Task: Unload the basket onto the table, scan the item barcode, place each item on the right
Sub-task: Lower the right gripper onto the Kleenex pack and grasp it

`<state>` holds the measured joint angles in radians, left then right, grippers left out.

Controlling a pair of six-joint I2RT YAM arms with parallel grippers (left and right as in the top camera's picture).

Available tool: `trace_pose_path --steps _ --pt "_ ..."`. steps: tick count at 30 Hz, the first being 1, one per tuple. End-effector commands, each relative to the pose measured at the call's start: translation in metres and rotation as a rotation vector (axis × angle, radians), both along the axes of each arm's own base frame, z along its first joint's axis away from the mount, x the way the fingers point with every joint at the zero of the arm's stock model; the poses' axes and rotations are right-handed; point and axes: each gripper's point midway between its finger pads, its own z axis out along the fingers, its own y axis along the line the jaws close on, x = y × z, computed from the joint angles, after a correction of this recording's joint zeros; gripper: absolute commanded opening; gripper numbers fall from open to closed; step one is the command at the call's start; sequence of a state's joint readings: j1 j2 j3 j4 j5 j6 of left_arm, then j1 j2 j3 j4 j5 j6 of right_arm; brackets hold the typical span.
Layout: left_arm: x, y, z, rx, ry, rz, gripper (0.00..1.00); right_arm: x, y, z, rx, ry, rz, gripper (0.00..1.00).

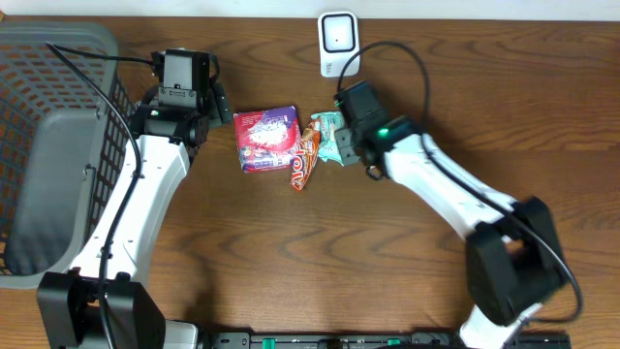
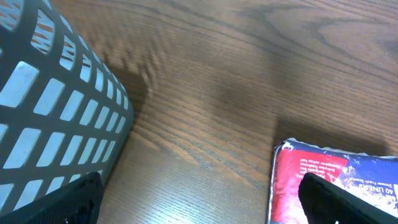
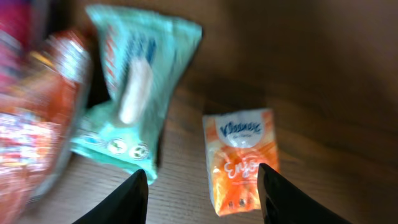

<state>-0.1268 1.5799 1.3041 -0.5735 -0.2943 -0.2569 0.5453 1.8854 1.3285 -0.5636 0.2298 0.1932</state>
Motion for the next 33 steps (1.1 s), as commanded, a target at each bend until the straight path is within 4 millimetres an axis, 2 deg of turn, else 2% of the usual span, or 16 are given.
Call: trace_pose_path --steps 1,2,5,10,19,29,30,33 --pt "0.001 0.003 0.002 0.018 0.001 0.000 1.00 0.000 -0.006 -0.019 -0.105 0.000 -0.008 0.50" --pt "0.001 0.003 0.002 0.018 0.001 0.000 0.99 0.000 -0.008 -0.028 -0.141 0.008 -0.012 0.47" --pt "0.001 0.003 0.002 0.018 0.001 0.000 0.99 -0.001 -0.014 -0.039 -0.193 0.014 -0.022 0.43" --pt "0.001 0.003 0.002 0.018 0.001 0.000 0.99 -0.001 -0.015 -0.044 -0.199 0.024 -0.021 0.41" --pt "0.001 0.003 0.002 0.018 0.001 0.000 0.99 -0.005 -0.019 -0.051 -0.209 0.040 -0.023 0.31" --pt "0.001 0.003 0.002 0.018 0.001 0.000 0.99 -0.014 -0.025 -0.072 -0.204 0.032 -0.025 0.31" --pt "0.001 0.003 0.002 0.018 0.001 0.000 0.99 -0.015 -0.026 -0.074 -0.205 0.035 -0.025 0.29" --pt "0.001 0.003 0.002 0.018 0.001 0.000 0.99 -0.018 -0.026 -0.076 -0.198 0.044 -0.031 0.09"
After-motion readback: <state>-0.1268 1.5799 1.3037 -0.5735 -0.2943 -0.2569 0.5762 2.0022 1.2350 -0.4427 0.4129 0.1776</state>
